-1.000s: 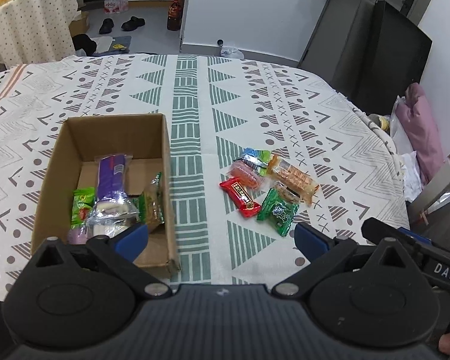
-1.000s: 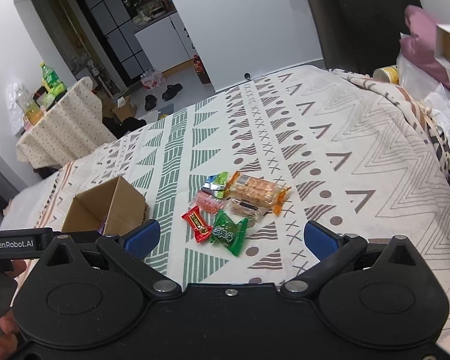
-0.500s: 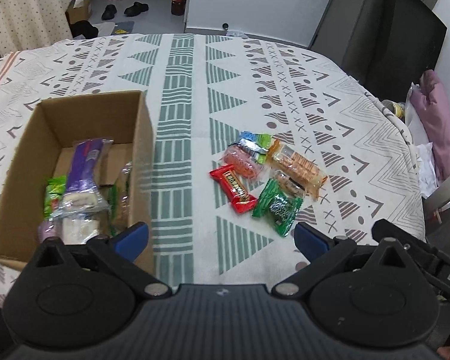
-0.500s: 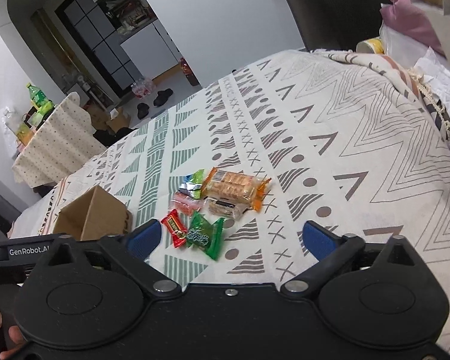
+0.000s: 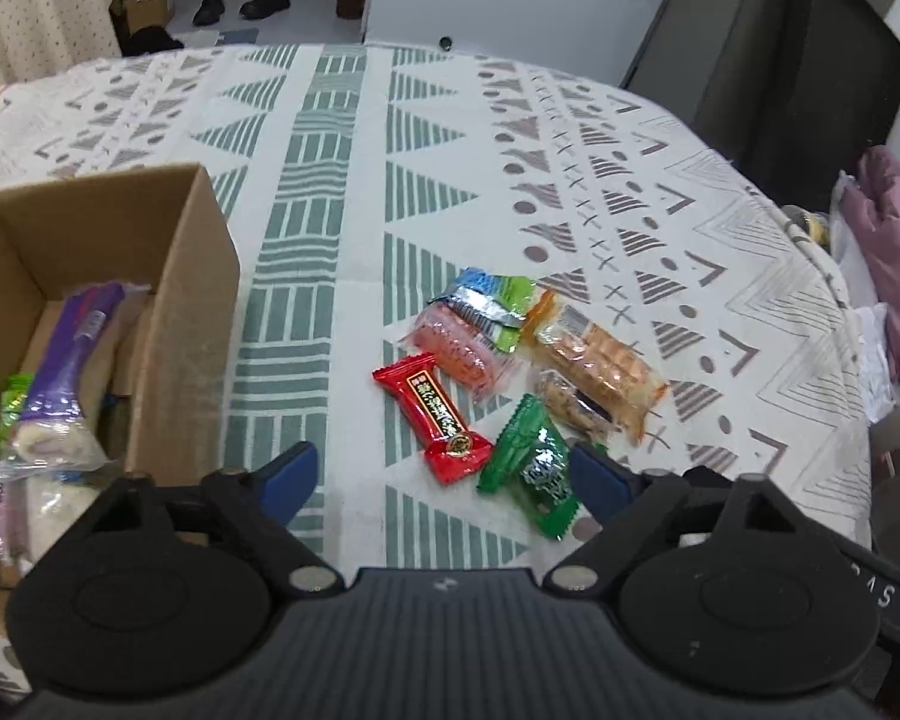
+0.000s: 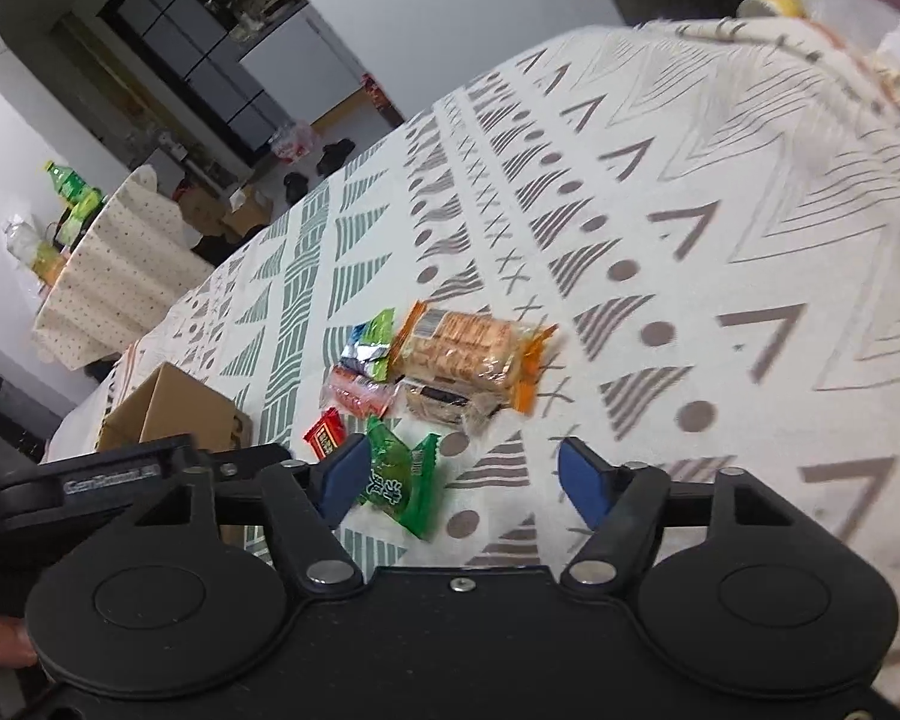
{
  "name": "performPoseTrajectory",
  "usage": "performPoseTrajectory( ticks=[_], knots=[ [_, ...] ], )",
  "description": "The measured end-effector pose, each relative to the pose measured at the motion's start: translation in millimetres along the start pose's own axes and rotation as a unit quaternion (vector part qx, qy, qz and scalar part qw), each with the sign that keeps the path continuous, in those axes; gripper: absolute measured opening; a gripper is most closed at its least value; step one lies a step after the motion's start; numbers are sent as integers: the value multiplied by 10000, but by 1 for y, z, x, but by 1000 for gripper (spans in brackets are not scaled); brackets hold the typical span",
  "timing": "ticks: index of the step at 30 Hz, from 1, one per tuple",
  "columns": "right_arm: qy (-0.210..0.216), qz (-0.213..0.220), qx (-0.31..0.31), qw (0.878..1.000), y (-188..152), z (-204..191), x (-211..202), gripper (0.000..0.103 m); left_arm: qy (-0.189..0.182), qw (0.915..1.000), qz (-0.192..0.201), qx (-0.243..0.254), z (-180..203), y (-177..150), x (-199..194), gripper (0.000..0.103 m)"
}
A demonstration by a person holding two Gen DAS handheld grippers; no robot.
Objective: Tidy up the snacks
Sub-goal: 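Move both open tools back toward the remaining snack pile, then grasp red candy bar with left tool while right tool grasps green candy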
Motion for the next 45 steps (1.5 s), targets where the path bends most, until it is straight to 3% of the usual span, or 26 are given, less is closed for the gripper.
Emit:
performPoseTrajectory(
  ticks=[7, 15, 18, 20, 29, 32, 34, 45],
  knots=[
    [339, -209, -90, 9992, 1, -13, 25, 60, 61, 9996, -160, -236, -12, 3, 23, 59],
    [503, -573, -304, 9966, -7, -23, 47, 60, 35, 9992, -90, -382, -21, 13, 33, 54],
    [503, -726, -421, 9952, -12, -22, 54, 46, -20, 9992, -68, -384, -21, 14, 42, 54],
    [597, -773, -389, 9945, -13, -21, 57, 30, -43, 9991, -53, -427, -21, 14, 47, 54],
    [412, -728, -375, 9958, -11, -13, 43, 28, 129, 9996, 46, -234, -15, 10, 62, 54],
    [302, -692, -334, 9966, -9, -9, 39, 27, 383, 9993, 7, 6, -12, 7, 64, 42],
    [260, -661, -338, 9969, -9, -8, 37, 27, 495, 9988, 3, 54, -14, 6, 63, 20],
    [333, -354, -425, 9979, 5, -23, 20, 25, 221, 9996, 67, 135, -12, -6, 25, 18]
  ],
)
Point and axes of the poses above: each gripper's, at about its wrist camera, not at the fingertips, and x roughly the way its jaws point, z to its right, y to its top, the point moved 7 cm from there along x, roughly the way its jaws point, and after that the axes turned 5 degrees about -y, right-handed, at the moved point
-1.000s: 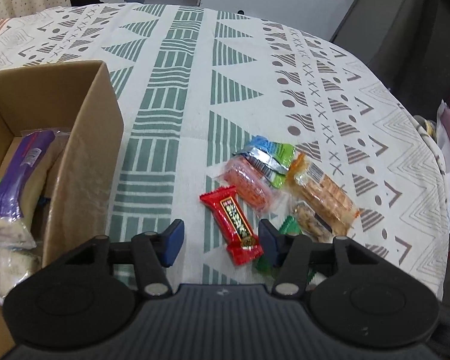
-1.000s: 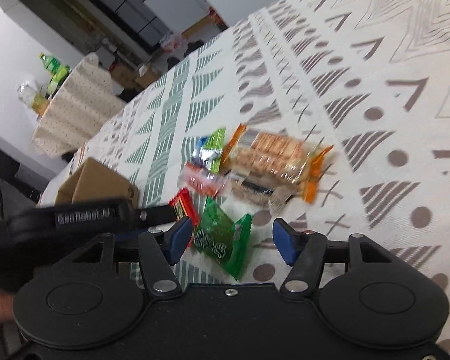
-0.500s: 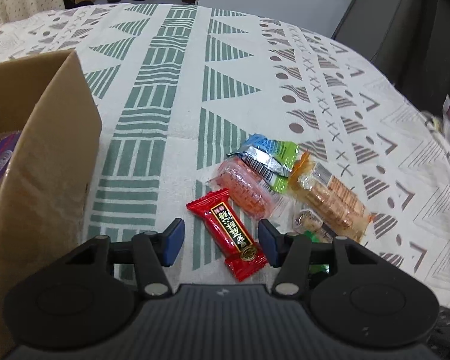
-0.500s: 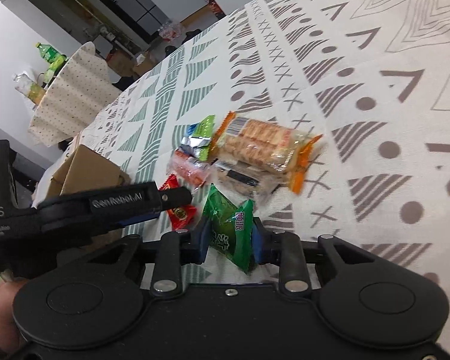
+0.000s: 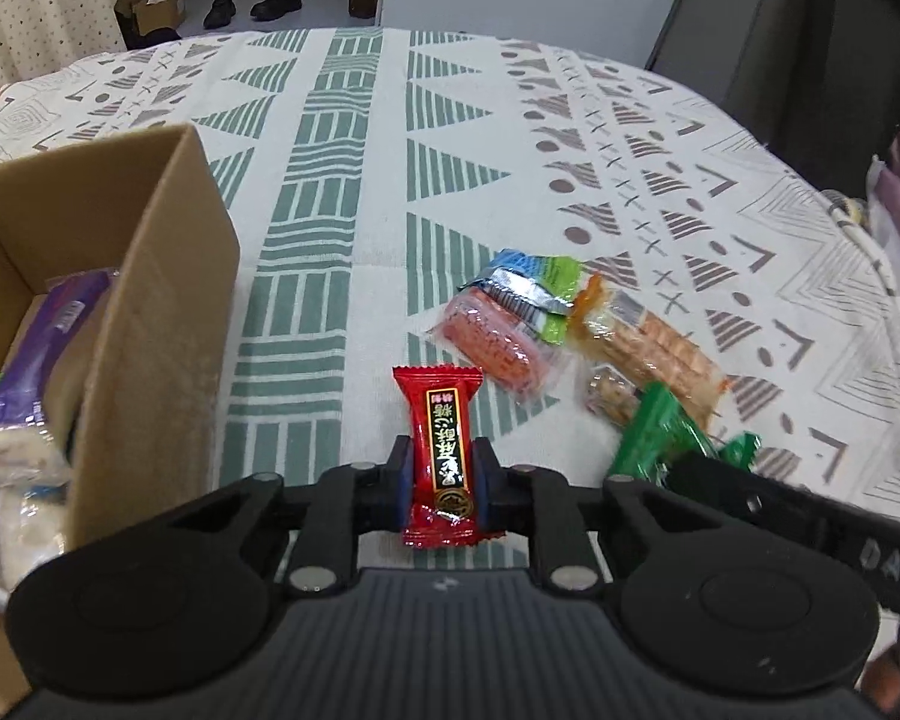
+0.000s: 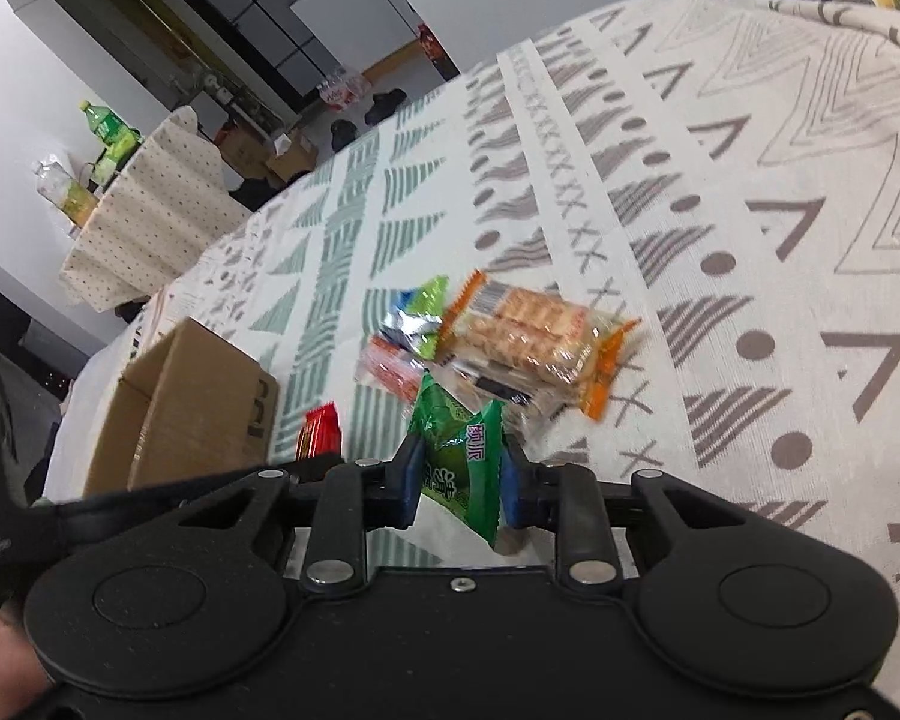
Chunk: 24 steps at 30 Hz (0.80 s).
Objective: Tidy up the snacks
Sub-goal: 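Grasp red candy bar with left tool while right tool grasps green candy, then carry the red bar and green candy in both tools over the box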
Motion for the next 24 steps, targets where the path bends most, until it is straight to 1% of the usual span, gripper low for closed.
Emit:
performPoseTrajectory(
  ticks=[3, 10, 14, 18, 24],
  knots=[
    [32, 122, -16, 9999, 6, -8, -5, 25, -98, 9999, 24, -12, 1, 1, -15, 18],
    [74, 410, -67, 9991, 17, -26, -21, 25, -226, 9995, 222, 13, -4, 8, -50, 18],
    [80, 552, -177, 9983, 20, -43, -31, 25, -268, 9991, 338, -39, -12, 11, -70, 18],
    [89, 685, -426, 9967, 23, -64, -39, 25, -285, 9985, 454, -59, -21, 14, -87, 18],
    [110, 768, -616, 9951, 26, -92, -42, 25, -299, 9978, 580, -139, -39, 19, -110, 18]
  ],
)
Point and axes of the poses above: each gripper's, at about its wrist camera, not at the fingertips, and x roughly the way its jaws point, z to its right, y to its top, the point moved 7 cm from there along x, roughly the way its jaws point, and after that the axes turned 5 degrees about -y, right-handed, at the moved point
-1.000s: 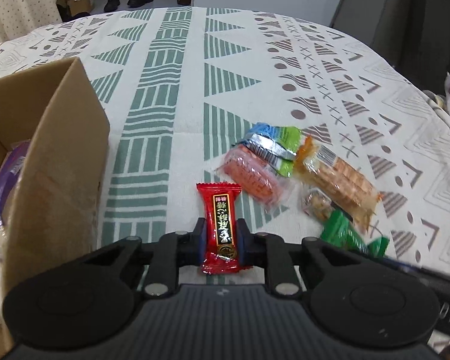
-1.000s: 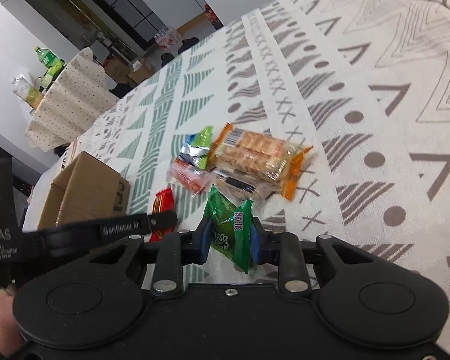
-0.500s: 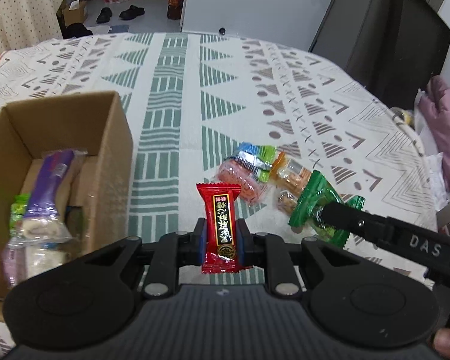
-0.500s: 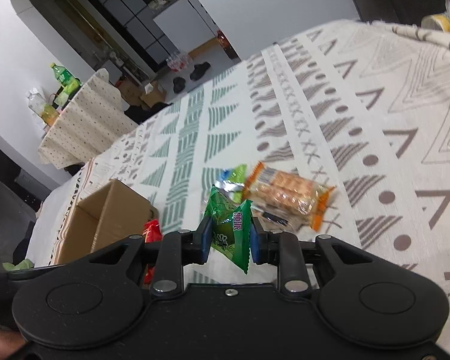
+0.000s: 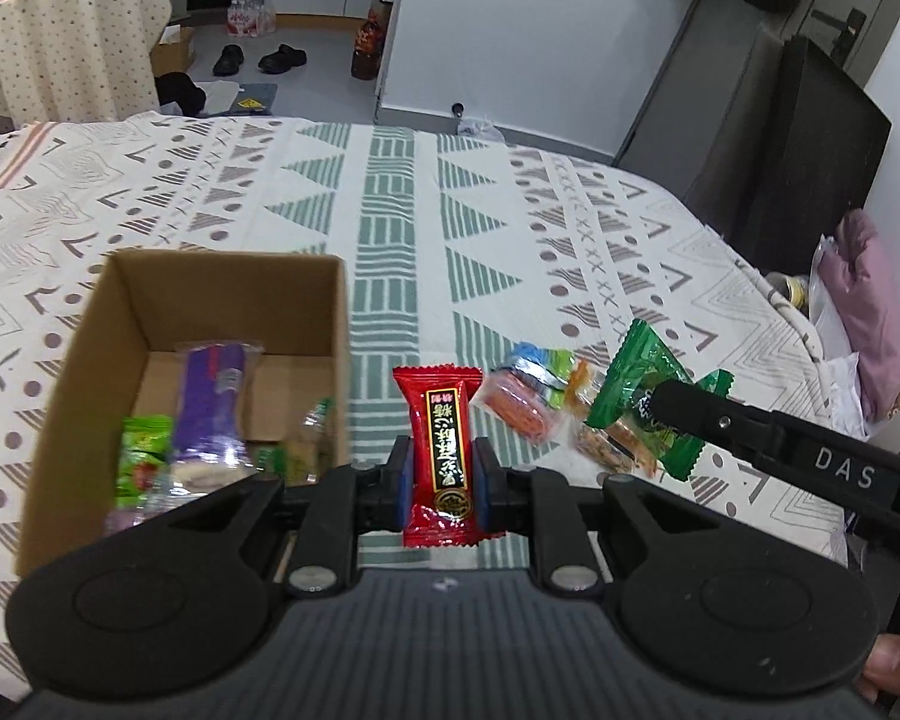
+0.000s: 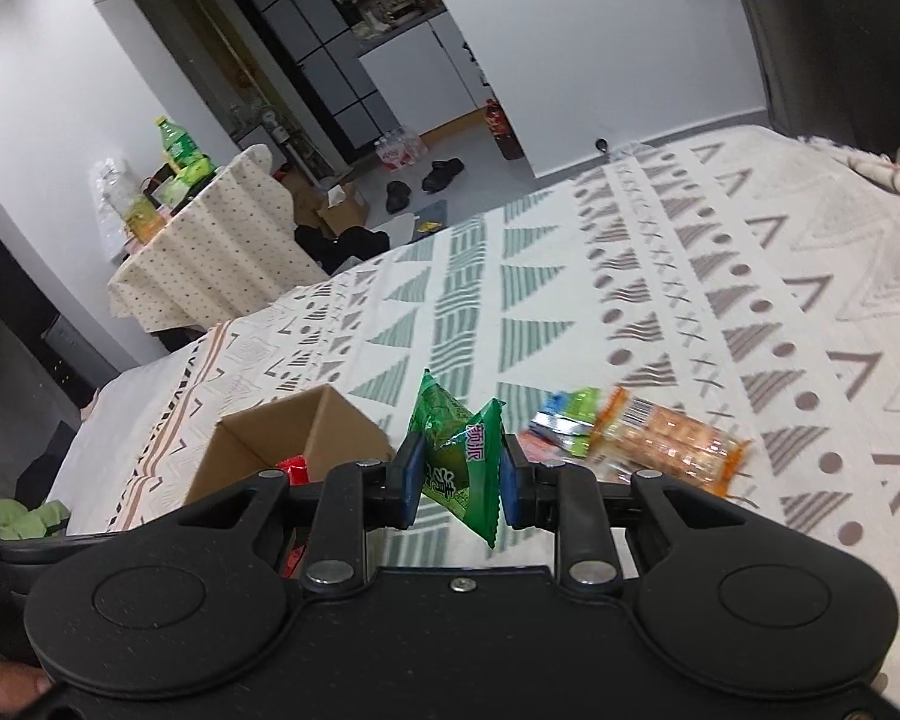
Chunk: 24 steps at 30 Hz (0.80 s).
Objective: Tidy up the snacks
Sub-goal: 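Carry the red bar and green candy in both tools over the box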
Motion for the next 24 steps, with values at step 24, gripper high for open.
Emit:
performPoseTrajectory(
  ticks=[24],
  knots=[
    [385, -52, -451, 9982, 13, -83, 26, 25, 121, 9986, 129, -500, -88, 23, -30, 18]
  ],
)
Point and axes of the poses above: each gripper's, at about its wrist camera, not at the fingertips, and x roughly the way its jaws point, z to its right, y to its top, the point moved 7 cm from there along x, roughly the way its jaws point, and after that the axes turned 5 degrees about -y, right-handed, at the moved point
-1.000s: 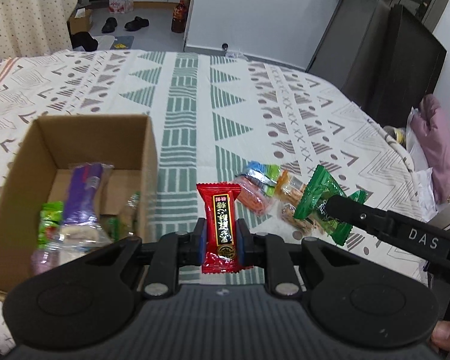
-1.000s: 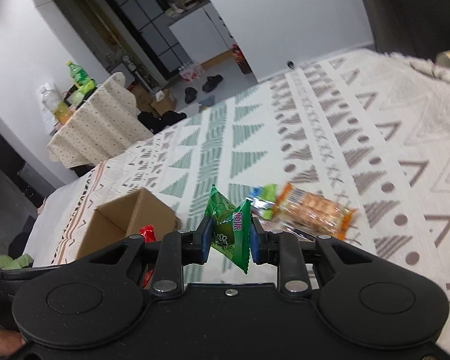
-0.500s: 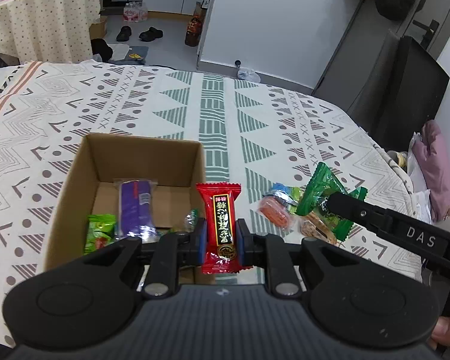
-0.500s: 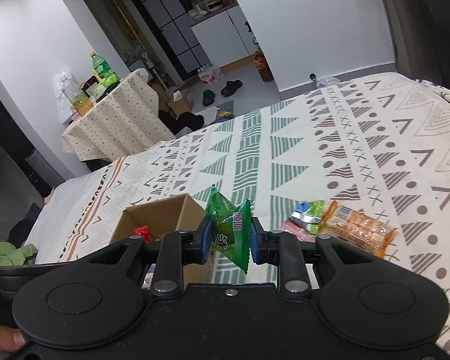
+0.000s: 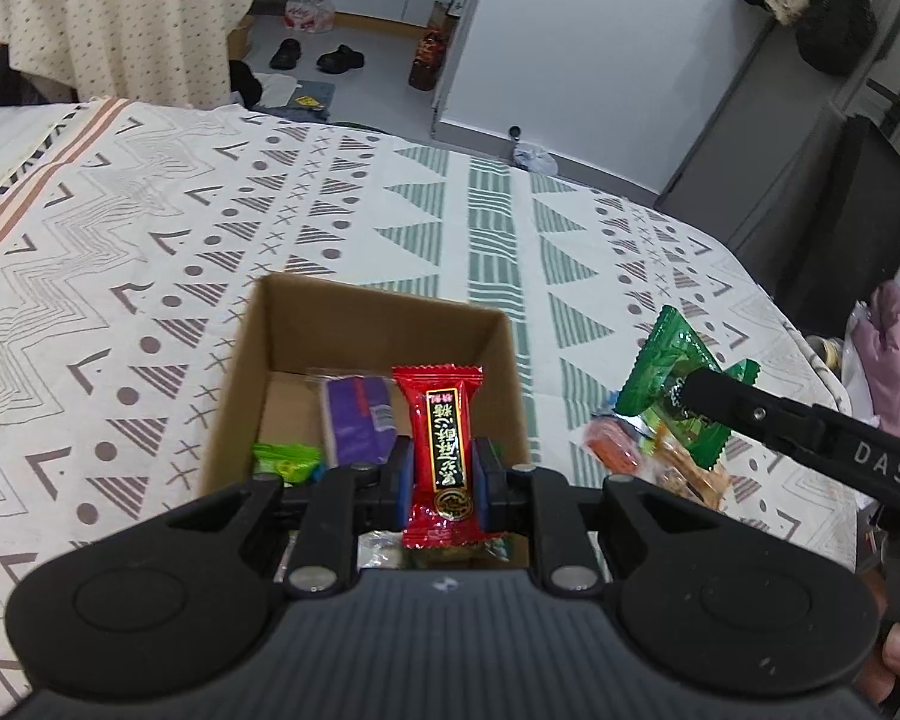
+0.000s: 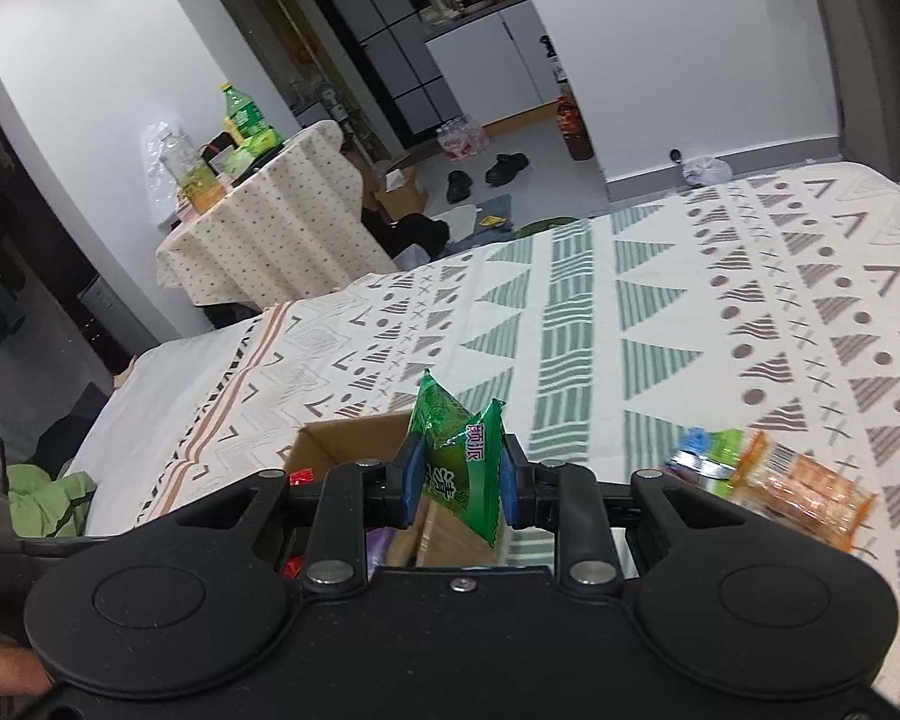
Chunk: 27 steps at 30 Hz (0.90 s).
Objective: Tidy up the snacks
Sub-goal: 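Carry the red bar and green candy in both tools over the box, then open both tools to drop the red bar and green candy into the box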
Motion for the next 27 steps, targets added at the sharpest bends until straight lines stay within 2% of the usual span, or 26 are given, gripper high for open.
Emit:
performPoseTrajectory(
  ticks=[10, 15, 17, 19, 20, 22, 24, 27],
  knots=[
    [255, -273, -164, 9992, -2, -30, 34, 25, 98, 9997, -63, -210, -31, 18, 17, 19],
    [355, -395, -65, 9986, -2, -40, 48, 29, 358, 9988, -42, -342, -48, 25, 24, 24],
    [353, -456, -25, 9983, -3, -44, 52, 33, 374, 9984, -62, -409, -53, 27, 26, 31],
    [249, -510, -98, 9983, -2, -49, 55, 41, 422, 9981, -45, -441, -57, 30, 25, 51],
    [182, -531, -154, 9983, -2, -51, 55, 46, 451, 9979, -13, -456, -59, 30, 24, 55],
    [59, -588, -175, 9981, 0, -53, 53, 53, 497, 9974, 41, -529, -63, 31, 22, 71],
    [-98, -639, -133, 9978, 5, -54, 51, 58, 506, 9966, 65, -645, -66, 32, 20, 78],
    [-185, -567, -219, 9980, 10, -54, 43, 67, 482, 9962, 25, -721, -65, 32, 18, 81]
  ],
)
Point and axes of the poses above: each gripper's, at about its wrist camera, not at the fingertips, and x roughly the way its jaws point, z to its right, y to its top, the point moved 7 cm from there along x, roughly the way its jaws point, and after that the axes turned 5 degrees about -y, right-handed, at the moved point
